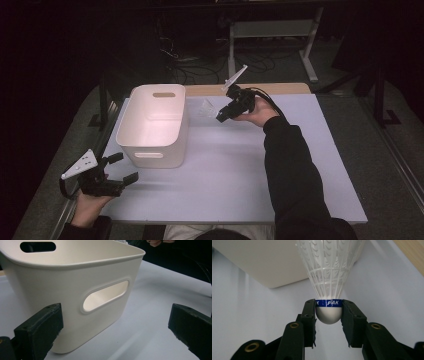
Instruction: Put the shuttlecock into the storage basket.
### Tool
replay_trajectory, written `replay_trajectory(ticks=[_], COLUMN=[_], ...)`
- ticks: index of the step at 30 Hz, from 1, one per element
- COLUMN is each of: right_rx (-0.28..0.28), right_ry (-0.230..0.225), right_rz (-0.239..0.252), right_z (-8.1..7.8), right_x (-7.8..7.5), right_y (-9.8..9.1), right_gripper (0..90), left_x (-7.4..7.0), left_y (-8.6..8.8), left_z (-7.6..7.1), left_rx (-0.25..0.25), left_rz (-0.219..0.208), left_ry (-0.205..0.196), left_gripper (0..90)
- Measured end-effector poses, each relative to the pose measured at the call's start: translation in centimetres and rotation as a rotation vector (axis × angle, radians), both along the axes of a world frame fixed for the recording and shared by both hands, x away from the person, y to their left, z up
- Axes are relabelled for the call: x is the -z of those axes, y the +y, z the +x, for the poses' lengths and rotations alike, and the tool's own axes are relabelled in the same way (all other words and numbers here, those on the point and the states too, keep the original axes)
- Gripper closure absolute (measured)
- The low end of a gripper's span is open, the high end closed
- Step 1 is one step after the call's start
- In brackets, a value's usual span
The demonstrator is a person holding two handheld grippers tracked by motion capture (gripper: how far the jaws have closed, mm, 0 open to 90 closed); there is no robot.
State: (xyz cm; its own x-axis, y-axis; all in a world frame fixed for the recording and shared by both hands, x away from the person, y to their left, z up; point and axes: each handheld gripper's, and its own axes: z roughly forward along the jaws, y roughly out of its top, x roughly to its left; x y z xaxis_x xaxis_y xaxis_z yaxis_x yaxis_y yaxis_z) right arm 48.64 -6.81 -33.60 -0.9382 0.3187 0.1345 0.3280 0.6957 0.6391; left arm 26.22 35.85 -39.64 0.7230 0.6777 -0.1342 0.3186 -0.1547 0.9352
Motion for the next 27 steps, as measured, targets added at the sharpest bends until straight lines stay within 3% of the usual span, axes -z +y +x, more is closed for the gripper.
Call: replay_trajectory(ticks=[27], right_rx=[-0.016], right_ry=[-0.052], right_rz=[0.011], right_z=[-3.3], right_x=[-4.4], right_y=[0.9], right_gripper=[64.1], left_x=[0.0], left_y=[-0.1], left_z=[0.0], left_rx=[0.007], left_rz=[0.008], left_ry=[0.009], left_gripper=[0.0])
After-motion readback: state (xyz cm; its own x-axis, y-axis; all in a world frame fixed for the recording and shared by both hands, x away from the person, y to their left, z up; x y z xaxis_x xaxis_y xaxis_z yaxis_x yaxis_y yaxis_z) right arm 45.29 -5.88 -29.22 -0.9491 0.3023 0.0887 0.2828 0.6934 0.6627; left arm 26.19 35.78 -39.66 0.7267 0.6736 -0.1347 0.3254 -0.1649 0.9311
